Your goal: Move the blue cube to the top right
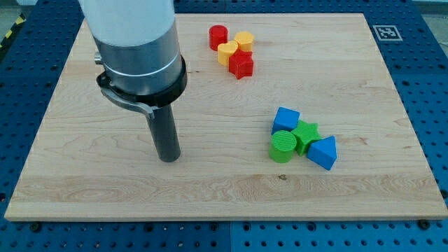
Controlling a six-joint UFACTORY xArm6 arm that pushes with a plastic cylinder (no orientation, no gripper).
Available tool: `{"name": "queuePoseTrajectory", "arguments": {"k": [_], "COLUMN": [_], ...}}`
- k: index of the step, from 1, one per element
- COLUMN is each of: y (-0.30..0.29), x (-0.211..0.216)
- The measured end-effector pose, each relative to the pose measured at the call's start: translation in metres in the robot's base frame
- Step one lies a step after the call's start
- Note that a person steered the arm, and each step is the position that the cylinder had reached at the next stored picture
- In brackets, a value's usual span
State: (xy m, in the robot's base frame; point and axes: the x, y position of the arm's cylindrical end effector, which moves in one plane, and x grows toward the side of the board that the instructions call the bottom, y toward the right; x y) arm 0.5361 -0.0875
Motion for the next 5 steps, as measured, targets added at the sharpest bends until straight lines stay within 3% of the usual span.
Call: {"name": "queuePoseTrajectory", "arguments": {"k": [1, 3, 5], "y": [0.000, 0.126, 0.147], "x": [0.000, -0.003, -0.009]}}
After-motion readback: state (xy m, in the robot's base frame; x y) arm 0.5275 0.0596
